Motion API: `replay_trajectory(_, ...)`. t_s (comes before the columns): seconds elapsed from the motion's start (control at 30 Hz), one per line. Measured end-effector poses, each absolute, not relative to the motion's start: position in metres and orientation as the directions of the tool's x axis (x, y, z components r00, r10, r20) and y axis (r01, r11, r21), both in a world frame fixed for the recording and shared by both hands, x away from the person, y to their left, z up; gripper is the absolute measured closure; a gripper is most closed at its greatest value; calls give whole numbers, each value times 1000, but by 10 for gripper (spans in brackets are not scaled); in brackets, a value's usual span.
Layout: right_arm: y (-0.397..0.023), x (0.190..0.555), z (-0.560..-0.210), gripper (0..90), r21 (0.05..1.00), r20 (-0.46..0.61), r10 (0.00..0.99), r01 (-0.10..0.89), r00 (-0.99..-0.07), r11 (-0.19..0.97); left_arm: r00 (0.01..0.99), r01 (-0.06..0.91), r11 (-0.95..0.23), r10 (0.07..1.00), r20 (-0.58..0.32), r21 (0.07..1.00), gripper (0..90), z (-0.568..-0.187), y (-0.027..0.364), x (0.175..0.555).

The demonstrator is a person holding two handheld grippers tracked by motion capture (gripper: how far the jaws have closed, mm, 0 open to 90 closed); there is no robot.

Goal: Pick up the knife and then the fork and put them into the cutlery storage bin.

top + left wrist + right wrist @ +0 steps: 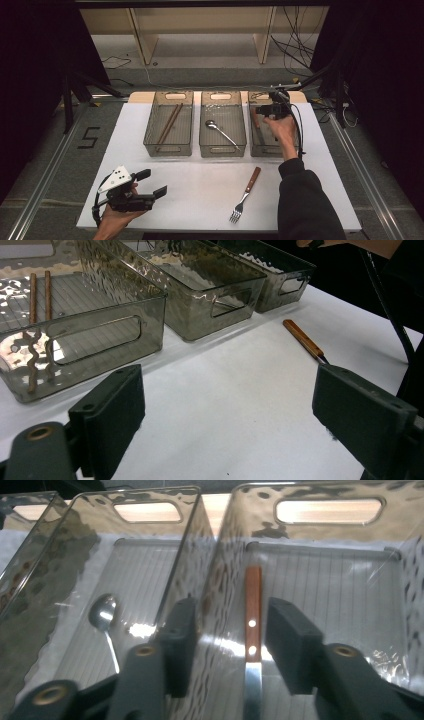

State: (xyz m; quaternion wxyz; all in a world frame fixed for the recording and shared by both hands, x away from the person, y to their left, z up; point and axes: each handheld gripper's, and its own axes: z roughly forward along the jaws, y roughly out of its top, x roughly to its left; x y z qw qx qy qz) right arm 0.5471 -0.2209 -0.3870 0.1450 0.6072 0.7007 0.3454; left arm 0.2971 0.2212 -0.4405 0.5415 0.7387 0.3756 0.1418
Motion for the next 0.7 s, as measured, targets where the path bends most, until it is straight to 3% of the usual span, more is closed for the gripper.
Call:
replay_trajectory(0.27, -214, 532, -377, 414, 665, 204, 932, 741, -301, 94, 678, 402, -132, 708, -198, 906, 132, -441, 221, 297)
replay_trajectory(0.7, -206, 470, -362, 349, 705, 173, 862, 671, -477, 230, 678, 401, -130, 708, -198, 907, 132, -440, 220, 297)
